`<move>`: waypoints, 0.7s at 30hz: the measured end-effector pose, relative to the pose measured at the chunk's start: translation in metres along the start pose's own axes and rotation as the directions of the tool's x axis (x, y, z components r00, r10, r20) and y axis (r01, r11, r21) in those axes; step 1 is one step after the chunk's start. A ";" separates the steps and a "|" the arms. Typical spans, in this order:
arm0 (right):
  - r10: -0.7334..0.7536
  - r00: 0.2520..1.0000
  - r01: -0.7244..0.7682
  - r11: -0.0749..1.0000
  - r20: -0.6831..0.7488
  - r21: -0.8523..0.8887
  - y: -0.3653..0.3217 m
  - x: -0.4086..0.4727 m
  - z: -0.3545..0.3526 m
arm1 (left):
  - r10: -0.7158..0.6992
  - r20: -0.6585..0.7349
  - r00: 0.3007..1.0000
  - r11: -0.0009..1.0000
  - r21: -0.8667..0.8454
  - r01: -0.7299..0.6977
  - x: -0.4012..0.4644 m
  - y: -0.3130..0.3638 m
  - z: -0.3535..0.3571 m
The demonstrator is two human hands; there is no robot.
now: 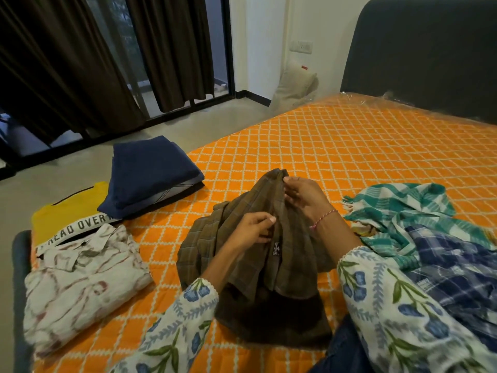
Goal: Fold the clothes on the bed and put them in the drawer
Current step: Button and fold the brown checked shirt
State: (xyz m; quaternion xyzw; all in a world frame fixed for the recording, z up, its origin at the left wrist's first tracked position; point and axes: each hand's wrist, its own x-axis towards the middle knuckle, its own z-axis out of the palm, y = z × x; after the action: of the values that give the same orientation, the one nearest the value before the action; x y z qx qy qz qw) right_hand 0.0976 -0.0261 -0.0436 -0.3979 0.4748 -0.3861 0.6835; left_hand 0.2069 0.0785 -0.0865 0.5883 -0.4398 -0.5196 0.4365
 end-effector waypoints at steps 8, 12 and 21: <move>-0.594 0.803 0.365 0.433 0.043 -0.824 0.040 -0.049 -0.018 | -0.042 -0.320 0.946 0.976 -0.217 -0.030 0.012 -0.007 0.009; -0.660 0.733 0.404 0.229 0.164 -0.886 0.078 -0.058 -0.028 | -0.032 -0.383 0.923 0.985 -0.168 -0.035 0.014 -0.015 0.007; -0.499 0.861 0.085 0.330 -0.098 -0.940 0.087 -0.052 -0.018 | -0.019 -0.366 0.931 0.997 -0.076 -0.009 0.011 -0.012 0.014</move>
State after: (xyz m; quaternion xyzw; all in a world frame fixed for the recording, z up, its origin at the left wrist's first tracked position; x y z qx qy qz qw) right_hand 0.0800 0.0517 -0.1092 -0.7051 0.6444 -0.2466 0.1634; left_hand 0.1943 0.0695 -0.1017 0.6588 -0.3290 -0.4185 0.5316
